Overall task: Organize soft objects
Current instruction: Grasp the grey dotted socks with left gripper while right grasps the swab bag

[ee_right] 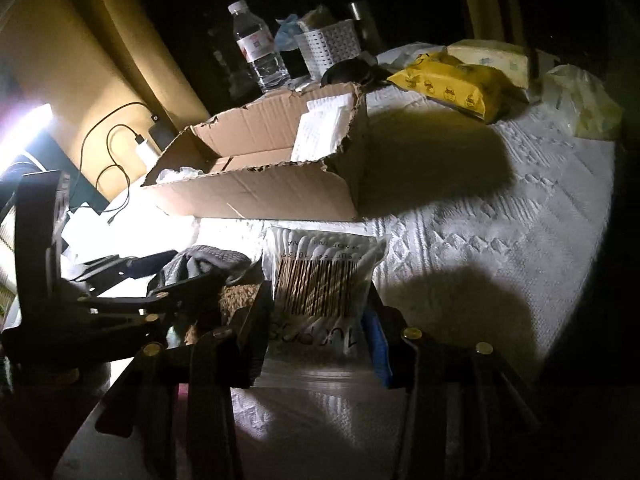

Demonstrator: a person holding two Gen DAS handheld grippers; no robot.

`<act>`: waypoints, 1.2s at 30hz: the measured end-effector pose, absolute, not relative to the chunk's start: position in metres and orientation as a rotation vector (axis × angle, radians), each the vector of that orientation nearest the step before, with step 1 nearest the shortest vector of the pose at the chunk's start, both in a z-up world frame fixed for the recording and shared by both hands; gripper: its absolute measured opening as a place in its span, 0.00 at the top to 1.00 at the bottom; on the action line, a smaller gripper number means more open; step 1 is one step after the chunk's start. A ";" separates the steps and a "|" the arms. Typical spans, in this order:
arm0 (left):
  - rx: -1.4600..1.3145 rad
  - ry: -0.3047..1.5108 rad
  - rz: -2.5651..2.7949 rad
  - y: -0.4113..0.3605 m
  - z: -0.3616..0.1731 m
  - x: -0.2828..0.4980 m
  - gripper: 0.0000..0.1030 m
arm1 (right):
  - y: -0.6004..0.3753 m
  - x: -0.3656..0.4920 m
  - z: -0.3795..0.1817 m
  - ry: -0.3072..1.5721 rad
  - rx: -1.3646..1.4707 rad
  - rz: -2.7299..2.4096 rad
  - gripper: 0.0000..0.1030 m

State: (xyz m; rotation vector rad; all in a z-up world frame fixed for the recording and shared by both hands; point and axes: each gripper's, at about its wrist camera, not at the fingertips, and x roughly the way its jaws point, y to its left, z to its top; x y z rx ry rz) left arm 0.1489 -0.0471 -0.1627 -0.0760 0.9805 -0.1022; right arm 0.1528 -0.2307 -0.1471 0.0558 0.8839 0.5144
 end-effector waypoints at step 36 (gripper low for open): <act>-0.121 0.791 -0.121 -0.021 -0.093 0.109 0.74 | -0.213 0.139 -0.102 0.794 -0.010 0.534 0.58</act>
